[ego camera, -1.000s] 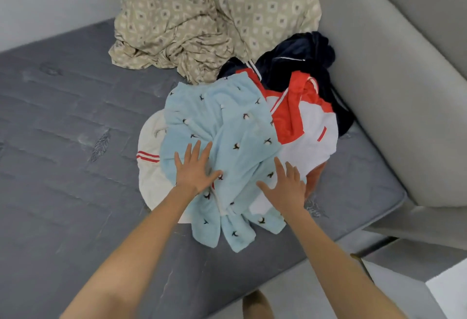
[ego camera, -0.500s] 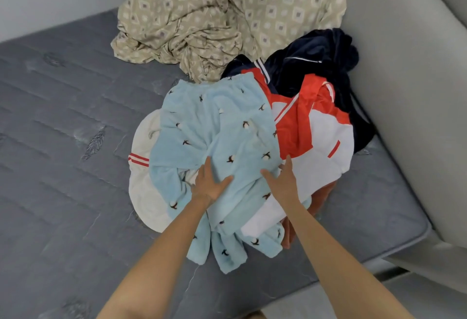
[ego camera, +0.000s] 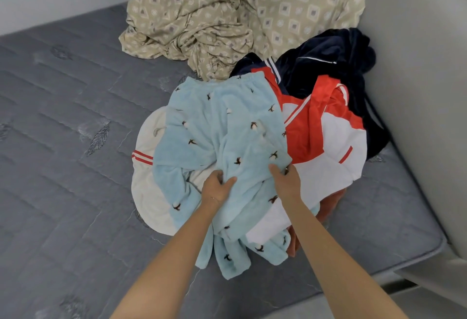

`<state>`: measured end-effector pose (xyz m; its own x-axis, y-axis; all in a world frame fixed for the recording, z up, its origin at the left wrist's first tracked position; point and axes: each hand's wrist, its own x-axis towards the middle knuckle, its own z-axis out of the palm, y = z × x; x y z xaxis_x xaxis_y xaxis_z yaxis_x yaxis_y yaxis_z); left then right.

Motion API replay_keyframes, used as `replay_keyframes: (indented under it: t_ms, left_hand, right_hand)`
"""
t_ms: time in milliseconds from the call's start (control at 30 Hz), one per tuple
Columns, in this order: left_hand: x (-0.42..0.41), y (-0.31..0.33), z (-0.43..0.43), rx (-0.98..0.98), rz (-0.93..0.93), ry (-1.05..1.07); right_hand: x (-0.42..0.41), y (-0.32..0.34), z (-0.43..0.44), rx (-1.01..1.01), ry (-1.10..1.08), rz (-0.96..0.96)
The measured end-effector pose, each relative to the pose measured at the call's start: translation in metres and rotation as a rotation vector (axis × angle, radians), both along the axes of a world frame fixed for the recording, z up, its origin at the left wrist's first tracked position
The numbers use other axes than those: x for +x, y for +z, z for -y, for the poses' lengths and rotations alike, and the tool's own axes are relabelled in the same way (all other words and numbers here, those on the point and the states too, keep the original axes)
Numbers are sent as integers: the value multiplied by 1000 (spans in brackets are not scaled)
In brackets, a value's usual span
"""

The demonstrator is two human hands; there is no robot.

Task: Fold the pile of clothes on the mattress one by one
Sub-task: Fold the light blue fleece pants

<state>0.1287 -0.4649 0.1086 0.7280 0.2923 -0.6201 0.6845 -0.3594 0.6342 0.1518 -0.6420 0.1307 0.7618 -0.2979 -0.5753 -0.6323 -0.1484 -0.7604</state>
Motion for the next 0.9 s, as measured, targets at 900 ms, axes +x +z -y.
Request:
replay_keyframes:
  t_ms: [900]
  left_hand:
    - [-200, 144, -321, -215, 415, 400]
  right_hand:
    - [-188, 151, -356, 125, 323, 300]
